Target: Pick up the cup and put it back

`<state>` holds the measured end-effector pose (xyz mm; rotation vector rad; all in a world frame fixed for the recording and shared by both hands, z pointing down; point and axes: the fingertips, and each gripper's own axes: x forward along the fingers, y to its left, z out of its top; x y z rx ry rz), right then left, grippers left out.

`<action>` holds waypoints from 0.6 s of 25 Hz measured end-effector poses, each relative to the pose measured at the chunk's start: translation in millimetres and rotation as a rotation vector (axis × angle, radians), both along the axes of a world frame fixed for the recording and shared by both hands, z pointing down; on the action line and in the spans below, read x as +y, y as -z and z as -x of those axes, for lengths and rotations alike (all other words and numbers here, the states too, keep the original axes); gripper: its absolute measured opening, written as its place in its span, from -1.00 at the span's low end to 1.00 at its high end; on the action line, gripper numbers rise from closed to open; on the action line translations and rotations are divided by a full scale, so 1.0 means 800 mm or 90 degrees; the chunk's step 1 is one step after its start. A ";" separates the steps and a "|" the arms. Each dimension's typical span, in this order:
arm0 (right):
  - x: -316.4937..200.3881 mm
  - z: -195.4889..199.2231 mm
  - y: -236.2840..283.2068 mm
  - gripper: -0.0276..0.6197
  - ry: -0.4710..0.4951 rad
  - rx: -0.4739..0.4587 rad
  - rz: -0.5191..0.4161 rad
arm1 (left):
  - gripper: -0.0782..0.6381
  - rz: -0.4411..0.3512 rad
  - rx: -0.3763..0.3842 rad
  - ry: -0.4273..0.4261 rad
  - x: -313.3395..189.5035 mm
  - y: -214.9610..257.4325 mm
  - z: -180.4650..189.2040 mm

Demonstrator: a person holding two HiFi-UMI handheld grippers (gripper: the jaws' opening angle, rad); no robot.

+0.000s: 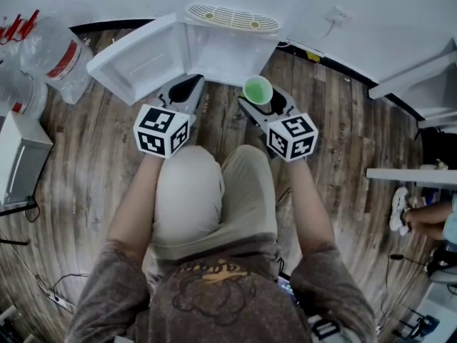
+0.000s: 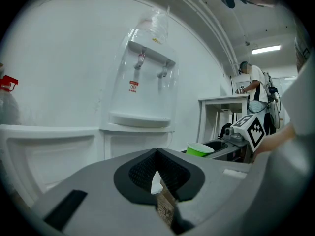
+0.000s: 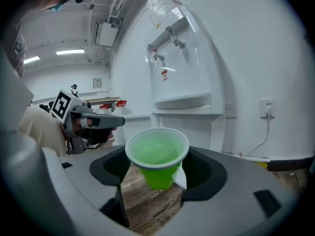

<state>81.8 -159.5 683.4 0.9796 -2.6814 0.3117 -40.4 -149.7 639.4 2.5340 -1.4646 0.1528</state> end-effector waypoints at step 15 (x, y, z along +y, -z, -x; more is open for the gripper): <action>-0.134 0.070 -0.075 0.09 -0.013 0.011 0.018 | -0.77 0.004 0.014 0.002 -0.038 -0.019 0.030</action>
